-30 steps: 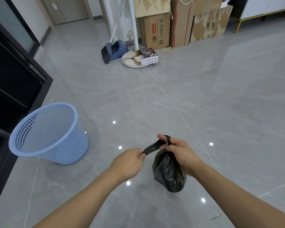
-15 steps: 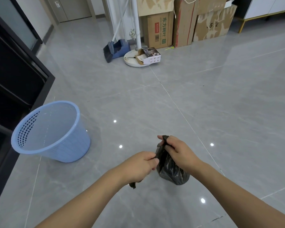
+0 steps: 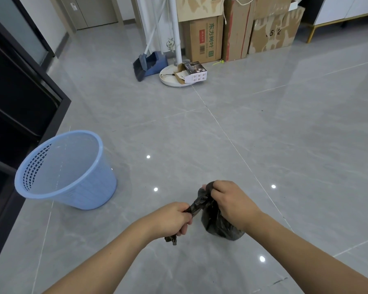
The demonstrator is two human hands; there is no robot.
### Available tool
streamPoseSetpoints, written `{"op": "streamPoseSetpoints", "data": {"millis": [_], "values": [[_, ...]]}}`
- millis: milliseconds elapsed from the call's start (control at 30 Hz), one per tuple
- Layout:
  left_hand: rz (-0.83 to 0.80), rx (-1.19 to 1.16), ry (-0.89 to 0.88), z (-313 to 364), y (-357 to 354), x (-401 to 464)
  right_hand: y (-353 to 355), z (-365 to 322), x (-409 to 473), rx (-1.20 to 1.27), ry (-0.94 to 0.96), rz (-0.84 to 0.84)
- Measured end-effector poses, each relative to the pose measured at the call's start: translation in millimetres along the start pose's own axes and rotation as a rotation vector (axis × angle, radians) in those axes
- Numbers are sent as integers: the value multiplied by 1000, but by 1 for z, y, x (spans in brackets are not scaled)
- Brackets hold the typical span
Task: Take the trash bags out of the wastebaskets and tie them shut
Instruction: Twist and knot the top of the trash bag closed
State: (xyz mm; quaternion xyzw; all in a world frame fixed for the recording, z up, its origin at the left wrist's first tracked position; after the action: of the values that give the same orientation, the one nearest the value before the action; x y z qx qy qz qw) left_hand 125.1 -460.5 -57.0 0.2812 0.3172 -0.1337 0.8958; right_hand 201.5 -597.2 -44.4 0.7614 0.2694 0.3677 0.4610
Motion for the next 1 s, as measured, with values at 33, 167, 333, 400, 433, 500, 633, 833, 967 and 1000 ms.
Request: {"op": "streamPoseSetpoints", "data": {"millis": [33,167,333,400,433,500,633,833,967,1000], "values": [[6,1,4,-2,1,1,-1,-4,-3,-69,59,8],[6,36,17,-5,1,0,-9,-9,-15,-288,153,-26],[6,39,31,-7,-2,1,-13,-20,-15,-551,181,-95],[24,75,38,-8,-4,0,-17,-22,-18,-624,214,-89],[47,112,39,-8,-3,0,-20,-22,-19,-656,237,-88],[120,206,31,-9,1,-1,-26,-18,-20,-720,278,-119],[195,163,25,-13,8,0,-39,0,-29,-895,214,-323],[169,290,-29,-7,1,0,-47,3,-35,-995,145,-423],[220,313,-39,-5,5,1,-39,3,-26,-818,118,-278],[237,352,-48,-4,7,0,-34,2,-24,-761,114,-244]]}}
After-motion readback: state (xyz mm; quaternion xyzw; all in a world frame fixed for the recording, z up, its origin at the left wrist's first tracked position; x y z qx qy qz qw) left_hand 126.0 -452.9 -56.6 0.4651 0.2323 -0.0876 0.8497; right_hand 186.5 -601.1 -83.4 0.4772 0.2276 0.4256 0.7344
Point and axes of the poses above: each hand's wrist, its own x-axis towards the middle knuckle, its own y-axis out of the back of the hand, z = x × y, the point moved 7 cm from there along x, towards the middle knuckle, and after that the axes turned 1 degree about z, right-handed, at the moved point
